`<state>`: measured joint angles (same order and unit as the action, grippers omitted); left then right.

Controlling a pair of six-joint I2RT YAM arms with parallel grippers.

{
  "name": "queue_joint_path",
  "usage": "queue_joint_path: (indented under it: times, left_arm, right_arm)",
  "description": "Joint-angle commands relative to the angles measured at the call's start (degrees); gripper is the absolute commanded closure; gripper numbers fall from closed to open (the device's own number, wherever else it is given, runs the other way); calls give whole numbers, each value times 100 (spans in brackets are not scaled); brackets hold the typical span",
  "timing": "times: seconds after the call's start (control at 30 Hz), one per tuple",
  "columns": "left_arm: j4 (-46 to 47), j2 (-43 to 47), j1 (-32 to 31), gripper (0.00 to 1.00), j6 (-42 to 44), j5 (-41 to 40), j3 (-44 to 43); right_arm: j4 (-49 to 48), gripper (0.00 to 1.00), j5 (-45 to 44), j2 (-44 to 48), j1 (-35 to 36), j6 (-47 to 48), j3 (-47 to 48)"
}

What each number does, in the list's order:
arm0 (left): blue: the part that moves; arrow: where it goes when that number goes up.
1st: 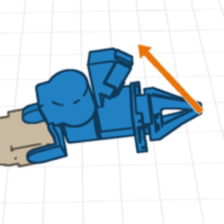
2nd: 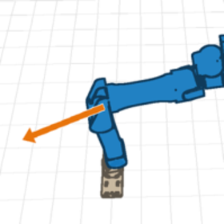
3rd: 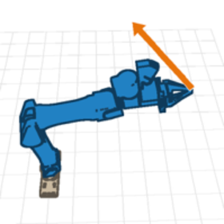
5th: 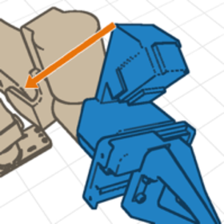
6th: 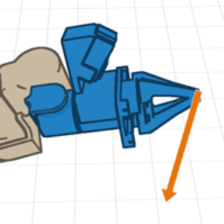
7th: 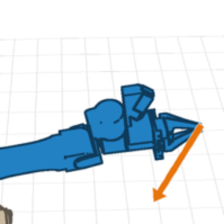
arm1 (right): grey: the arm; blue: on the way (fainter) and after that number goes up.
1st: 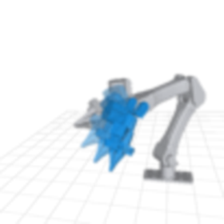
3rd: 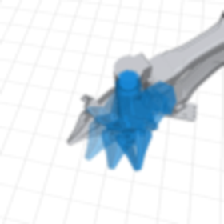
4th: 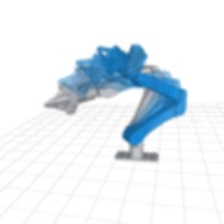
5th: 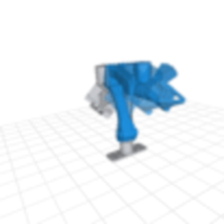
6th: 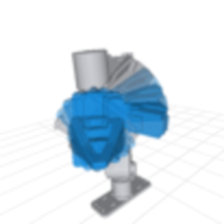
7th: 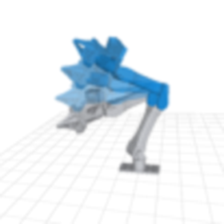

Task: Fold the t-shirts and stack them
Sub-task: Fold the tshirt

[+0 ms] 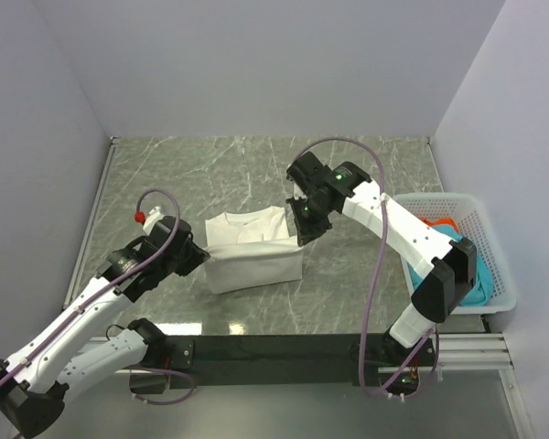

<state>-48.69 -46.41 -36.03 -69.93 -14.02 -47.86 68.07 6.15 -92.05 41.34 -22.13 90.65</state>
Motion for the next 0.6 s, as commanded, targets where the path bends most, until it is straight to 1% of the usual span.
queue_joint_path:
  times: [0.0,0.17,0.4,0.43,0.57]
  left_arm:
    - [500,-139,113,99,-3,-514,-101]
    - [851,-438,386,99,155,-374,65]
    - [1791,-720,1150,99,612,189,443]
    - [1975,-833,1186,99,664,241,452]
    - [2222,-1168,1326,99,893,295,409]
  right_arm:
    - [-13,100,88,-146,-214,261,391]
    - [-145,100,140,-418,-320,350,594]
    - [-339,100,264,-911,-539,367,910]
    - [-356,100,272,-972,-566,376,1032]
    - [-365,100,351,-1367,-741,438,1349]
